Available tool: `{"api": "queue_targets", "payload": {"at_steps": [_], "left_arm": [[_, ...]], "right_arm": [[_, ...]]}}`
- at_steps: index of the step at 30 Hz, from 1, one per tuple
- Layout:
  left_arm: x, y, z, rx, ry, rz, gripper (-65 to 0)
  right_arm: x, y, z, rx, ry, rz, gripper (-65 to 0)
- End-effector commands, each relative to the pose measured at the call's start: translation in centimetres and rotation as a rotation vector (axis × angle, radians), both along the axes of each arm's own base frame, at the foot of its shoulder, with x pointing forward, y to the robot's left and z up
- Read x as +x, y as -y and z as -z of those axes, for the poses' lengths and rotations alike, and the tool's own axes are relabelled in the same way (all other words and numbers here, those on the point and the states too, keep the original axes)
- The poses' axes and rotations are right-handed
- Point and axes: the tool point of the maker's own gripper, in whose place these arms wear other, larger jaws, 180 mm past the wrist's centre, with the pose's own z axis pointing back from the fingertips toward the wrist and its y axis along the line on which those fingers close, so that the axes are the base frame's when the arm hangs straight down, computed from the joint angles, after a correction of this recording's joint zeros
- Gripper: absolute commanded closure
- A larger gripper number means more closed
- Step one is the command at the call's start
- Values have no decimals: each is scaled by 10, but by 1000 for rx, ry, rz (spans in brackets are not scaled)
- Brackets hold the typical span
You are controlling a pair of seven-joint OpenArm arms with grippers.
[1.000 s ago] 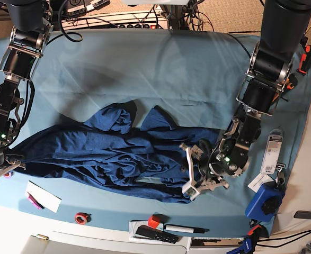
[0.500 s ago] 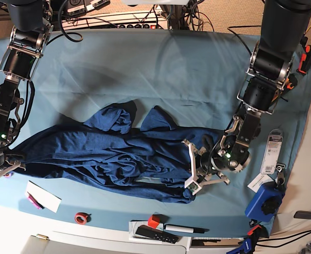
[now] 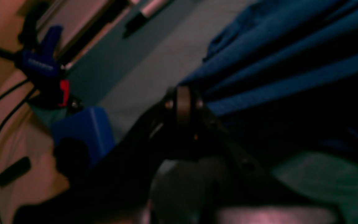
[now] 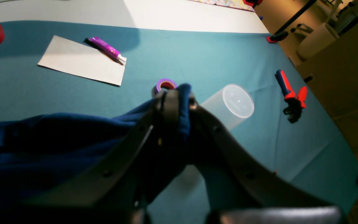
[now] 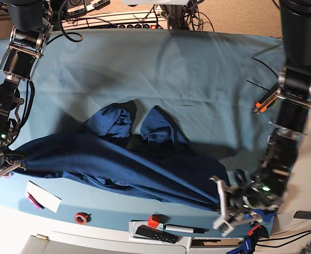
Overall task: Layout the t-shirt on the table in an organized manner, then fold the t-shirt properly
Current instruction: 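Release the t-shirt with the left gripper and pull it back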
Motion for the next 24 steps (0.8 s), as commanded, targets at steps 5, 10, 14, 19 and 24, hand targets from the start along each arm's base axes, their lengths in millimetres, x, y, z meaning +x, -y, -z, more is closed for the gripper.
{"api": "queue_targets", "payload": {"at_steps": [5,10,14,19,24], "left_arm": [[-38,-10,-10,-18,-176,124,0],[-100,-2,15,-117,-448,303,0],[-109,2,26,-140,-434,357,0],[-62,-5,7,-99,-175,253,0],[-13,2,-22,-56,101,125,0]], "right_arm": [[3,7,-28,-47,69,3,0],[3,7,-28,-47,70,3,0],[3,7,-28,-47,70,3,0],[3,7,-28,-46,69,4,0],[3,7,-28,-46,69,3,0]]}}
